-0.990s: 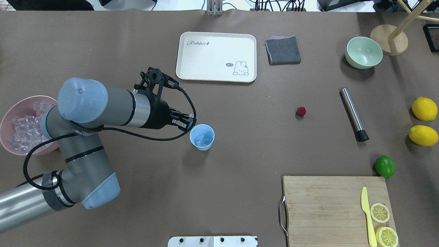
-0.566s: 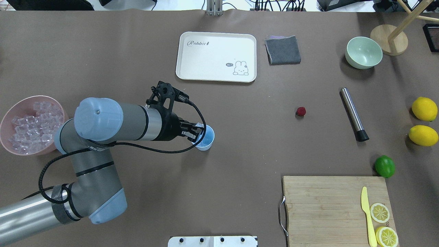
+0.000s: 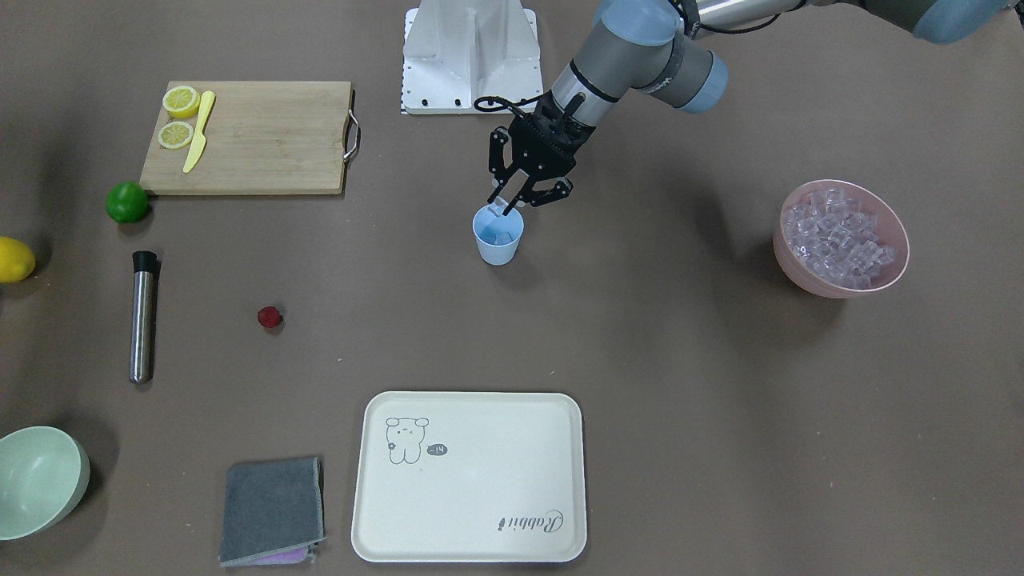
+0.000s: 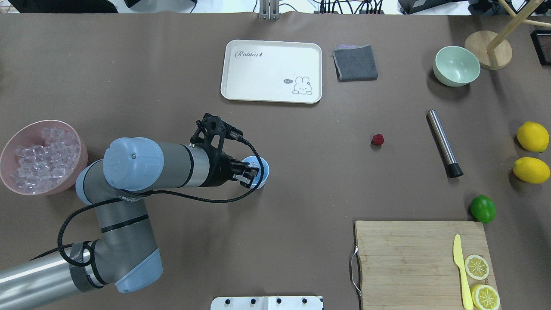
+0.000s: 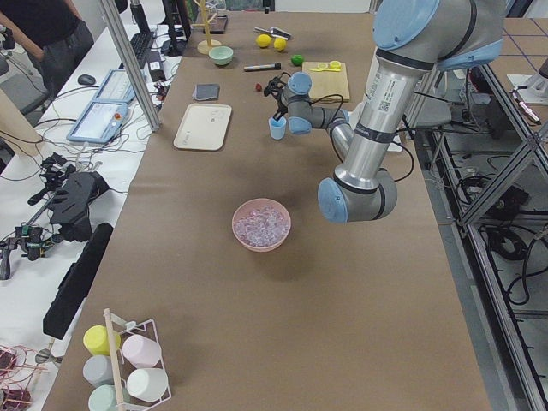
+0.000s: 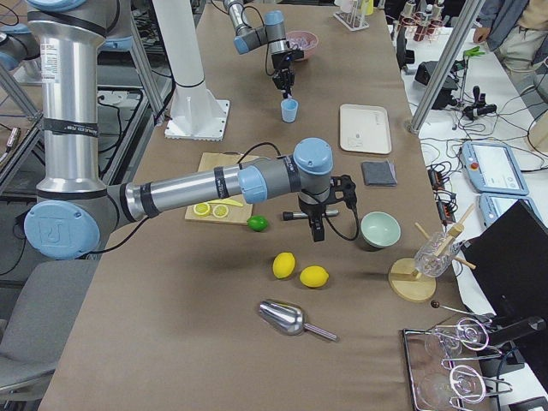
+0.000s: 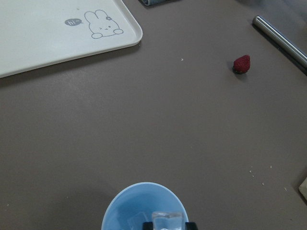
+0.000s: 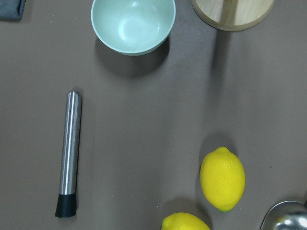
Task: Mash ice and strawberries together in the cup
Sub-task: 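Open the left gripper to drop the ice cube into the cup, then withdraw the left arm away from the cup while the right arm starts moving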
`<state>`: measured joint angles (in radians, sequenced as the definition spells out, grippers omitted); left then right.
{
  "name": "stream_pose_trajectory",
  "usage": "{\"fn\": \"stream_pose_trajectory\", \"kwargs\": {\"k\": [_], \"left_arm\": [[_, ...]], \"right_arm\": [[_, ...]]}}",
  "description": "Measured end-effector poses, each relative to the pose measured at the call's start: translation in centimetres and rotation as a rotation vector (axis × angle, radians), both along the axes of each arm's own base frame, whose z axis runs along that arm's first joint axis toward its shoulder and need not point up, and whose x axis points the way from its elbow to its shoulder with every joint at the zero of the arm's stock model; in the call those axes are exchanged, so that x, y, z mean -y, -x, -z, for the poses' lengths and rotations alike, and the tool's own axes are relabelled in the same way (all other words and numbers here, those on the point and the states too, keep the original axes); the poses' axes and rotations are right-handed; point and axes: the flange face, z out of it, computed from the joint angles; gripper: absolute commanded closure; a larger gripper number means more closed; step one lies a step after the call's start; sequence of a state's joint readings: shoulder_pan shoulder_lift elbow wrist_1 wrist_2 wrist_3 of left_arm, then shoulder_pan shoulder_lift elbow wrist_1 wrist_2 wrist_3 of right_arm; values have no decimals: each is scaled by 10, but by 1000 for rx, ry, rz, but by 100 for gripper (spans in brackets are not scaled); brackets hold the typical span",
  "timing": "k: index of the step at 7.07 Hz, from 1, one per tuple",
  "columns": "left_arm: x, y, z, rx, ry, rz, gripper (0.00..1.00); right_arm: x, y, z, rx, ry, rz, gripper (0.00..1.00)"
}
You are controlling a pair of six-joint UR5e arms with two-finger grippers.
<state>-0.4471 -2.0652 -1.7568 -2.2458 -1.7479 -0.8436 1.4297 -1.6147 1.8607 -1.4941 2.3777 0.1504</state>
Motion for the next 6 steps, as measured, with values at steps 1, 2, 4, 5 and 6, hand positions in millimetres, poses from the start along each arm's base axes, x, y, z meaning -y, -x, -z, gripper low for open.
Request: {"fn": "stream_pose_trajectory", "kwargs": {"k": [1,2,4,5,6], "left_arm": [[1,0,-1,3,-3,1,3],[4,2,0,2,-5,8,3],[31,29,4,-7,-2,46,3],[55,56,0,-5,15,43,3],[84,93,-8,2,36,23,3]], "right_arm": [[0,0,0,0,0,0,0],[0,0,1,1,-2,0,0],[0,0,10,4,-20,1,0],[5,2,19,7,-38,3,0],[14,7,33,10,-62,10,0]]}}
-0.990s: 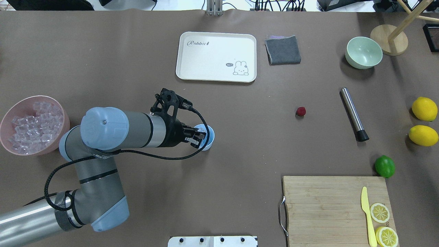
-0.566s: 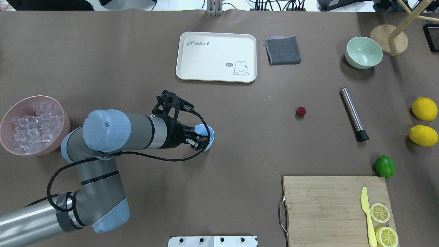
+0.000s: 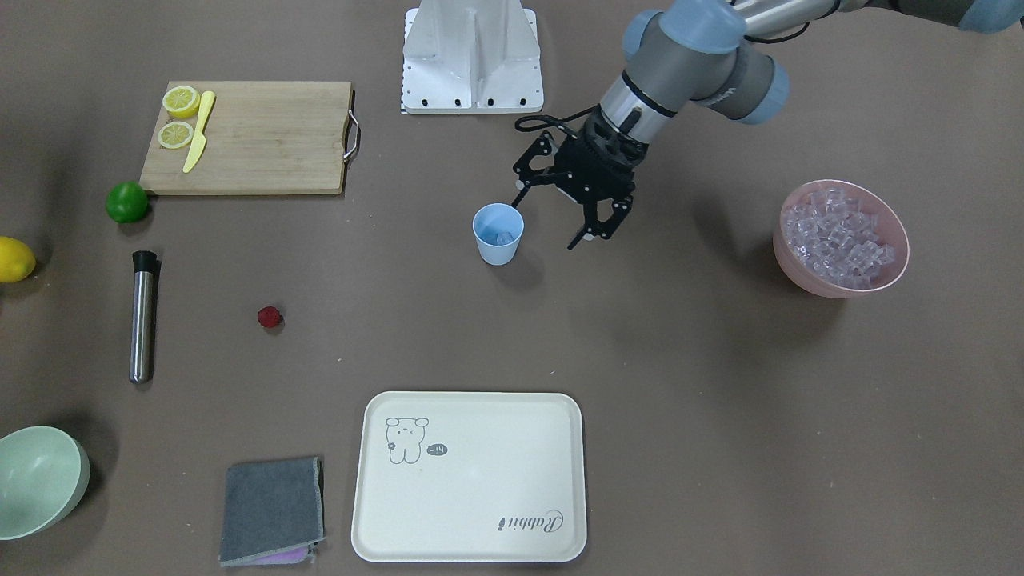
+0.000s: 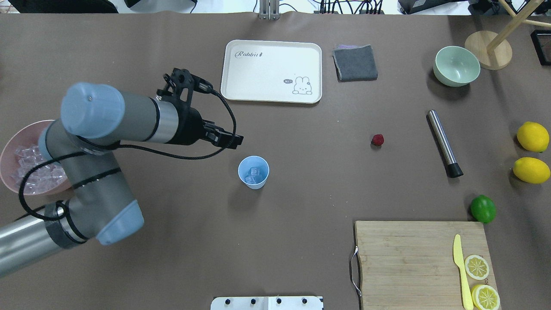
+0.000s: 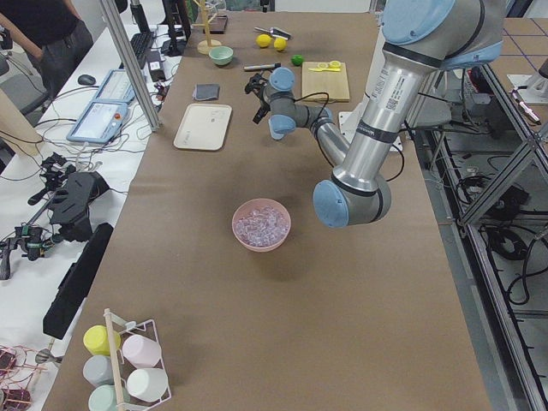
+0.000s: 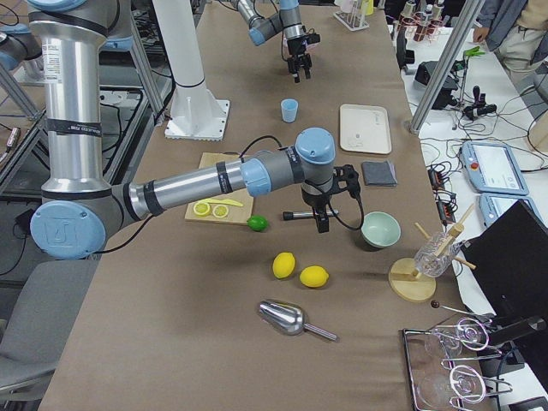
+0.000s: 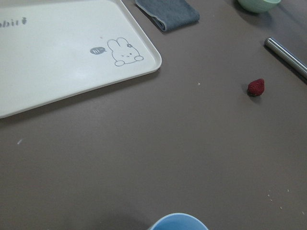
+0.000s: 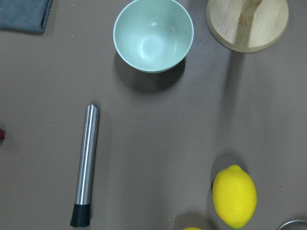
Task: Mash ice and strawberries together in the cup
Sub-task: 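Withdraw the left arm away from the cup while the right arm starts moving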
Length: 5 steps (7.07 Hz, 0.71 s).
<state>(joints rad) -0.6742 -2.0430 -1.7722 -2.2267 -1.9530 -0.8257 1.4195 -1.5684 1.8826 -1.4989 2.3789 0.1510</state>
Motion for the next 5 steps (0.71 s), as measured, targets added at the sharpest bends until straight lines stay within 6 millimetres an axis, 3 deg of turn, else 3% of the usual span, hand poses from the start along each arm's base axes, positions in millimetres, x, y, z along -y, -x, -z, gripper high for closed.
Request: {"fn": "stream_pose_trajectory", "kwargs": {"k": [2,3,5], "left_arm": [[42,66,-27,42,-4,-22,3],[63,105,-43,71,0,-27,3],[95,186,-82,142,8,-18,3]], "right_arm": [[25,21,38,10,-35,21,0],[39,43,64,19,-39,32,0],[61,111,116,27,-38,77,0]]}}
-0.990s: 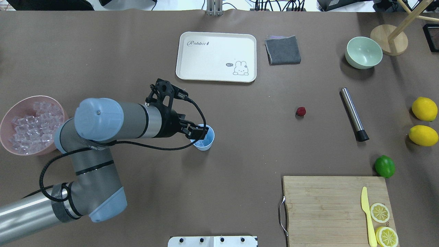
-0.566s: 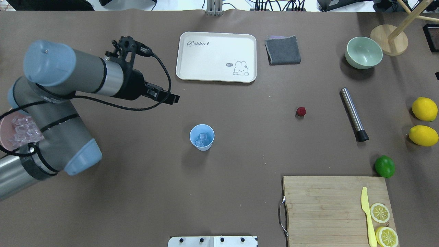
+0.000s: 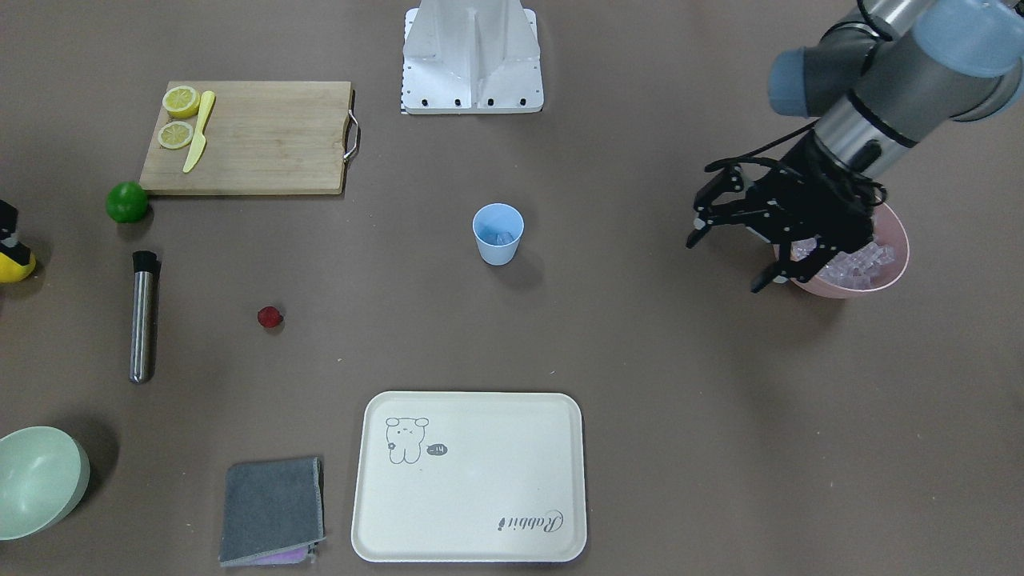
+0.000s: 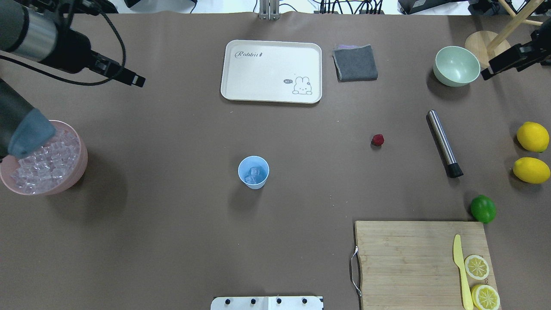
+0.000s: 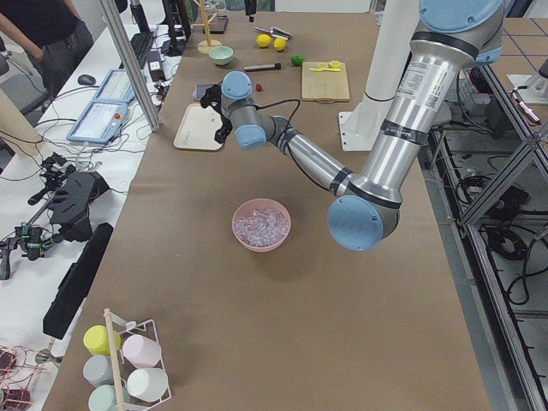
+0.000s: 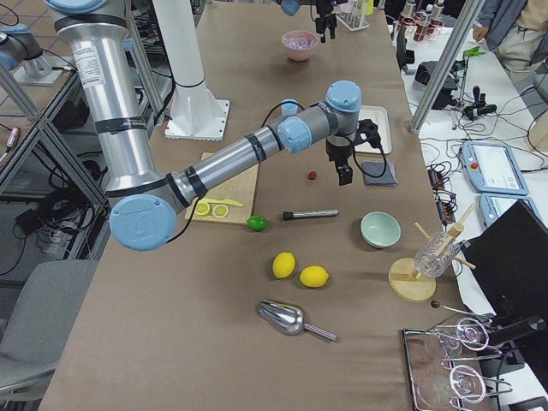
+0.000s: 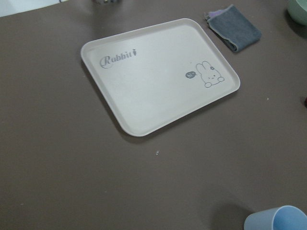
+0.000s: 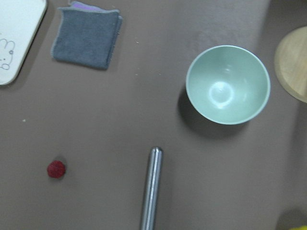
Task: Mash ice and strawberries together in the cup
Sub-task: 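Withdraw the left arm away from the cup while the right arm starts moving, then lower the right gripper over the red strawberry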
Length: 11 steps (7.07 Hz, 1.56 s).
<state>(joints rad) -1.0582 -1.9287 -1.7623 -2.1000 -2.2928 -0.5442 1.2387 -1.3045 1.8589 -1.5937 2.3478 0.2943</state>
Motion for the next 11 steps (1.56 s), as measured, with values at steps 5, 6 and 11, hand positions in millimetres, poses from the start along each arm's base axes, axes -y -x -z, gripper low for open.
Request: {"fn": "stream_pose_trajectory", "kwargs": {"k": [5,6,11], "left_arm": [[37,133,-40,106,41,26,3],[37,147,-48,113,44,33,3],[31,176,-68,124,42,50,3]], "right_arm": [[-17,152,55,-50,37,66,0],[-24,176,52,-74,37,77,0],[-30,254,16,-192,52,127,0]]}}
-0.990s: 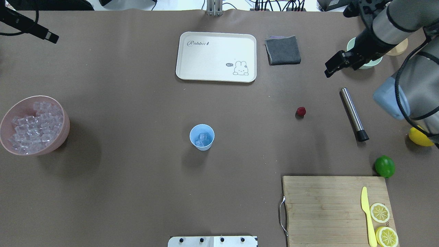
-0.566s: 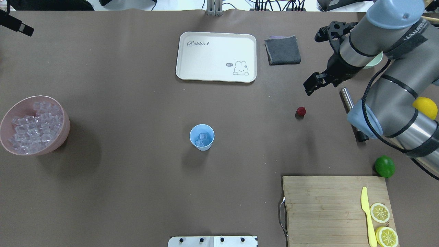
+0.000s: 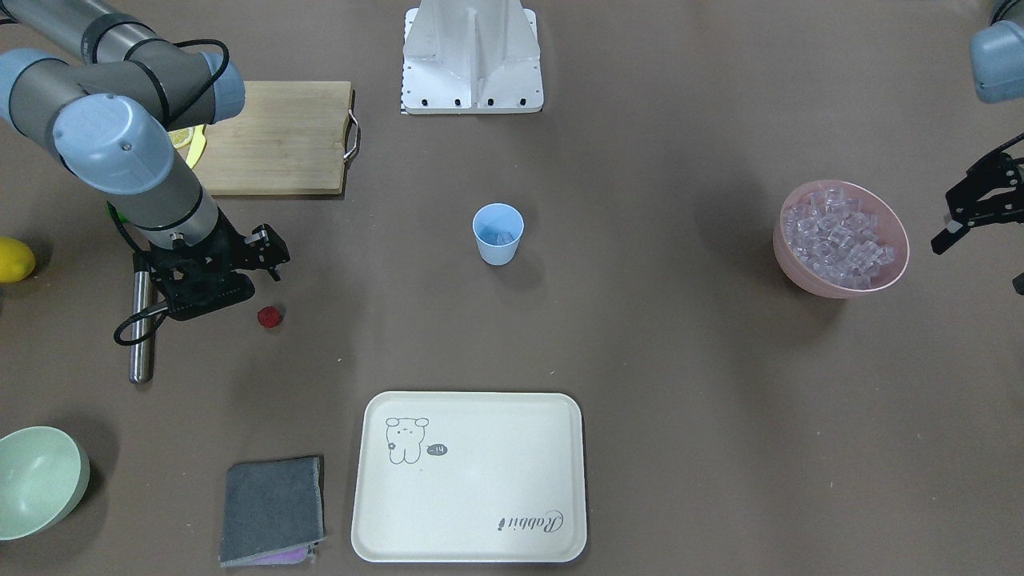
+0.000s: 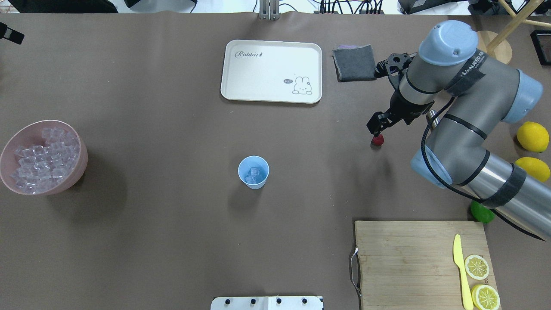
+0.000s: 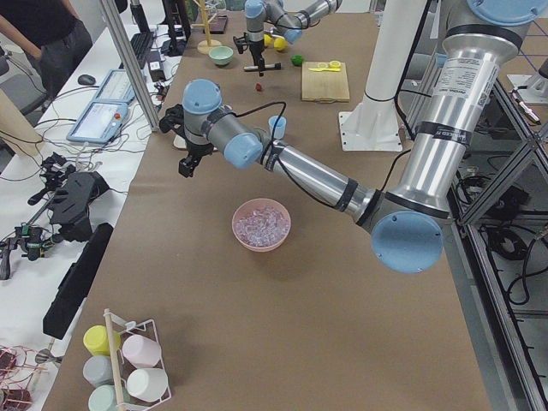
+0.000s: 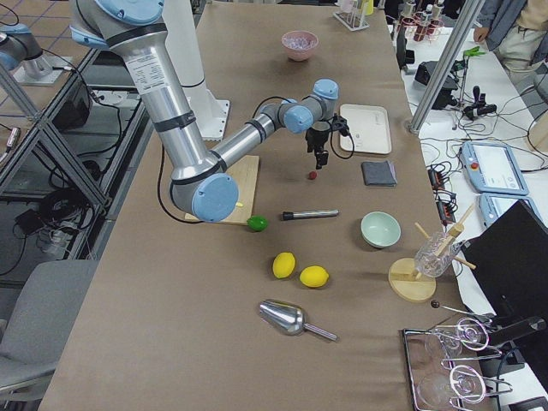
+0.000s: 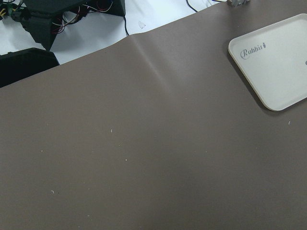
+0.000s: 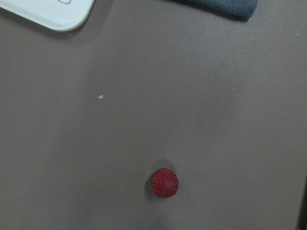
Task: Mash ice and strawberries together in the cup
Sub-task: 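Lower the right gripper over the red strawberry, then close the right gripper on the red strawberry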
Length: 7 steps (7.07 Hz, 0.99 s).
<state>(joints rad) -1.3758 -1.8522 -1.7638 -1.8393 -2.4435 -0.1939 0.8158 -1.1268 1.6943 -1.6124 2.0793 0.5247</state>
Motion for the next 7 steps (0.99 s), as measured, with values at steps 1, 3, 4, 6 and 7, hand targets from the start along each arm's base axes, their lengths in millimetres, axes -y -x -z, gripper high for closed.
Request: {"fn": "stream_pose_trajectory", "kwargs": {"k": [1,3,4,6,7], "left_arm": [[0,0,0,0,0,0,3],[-3,2,-1,1,-3,4,3],[-6,4,-2,3,-5,7,3],[-11,6,0,5,-13,11,3],[-11,6,-2,7,-11,12,3]], "right_arm": [[2,10,-7,-20,2,8,0],[8,28,-23,-43,-1,18,0],[13,37,-36,-38,-12,20,0],[19,47,-52,-20,-32,21,3],[19,50,-53,-15,-36,22,15]]}}
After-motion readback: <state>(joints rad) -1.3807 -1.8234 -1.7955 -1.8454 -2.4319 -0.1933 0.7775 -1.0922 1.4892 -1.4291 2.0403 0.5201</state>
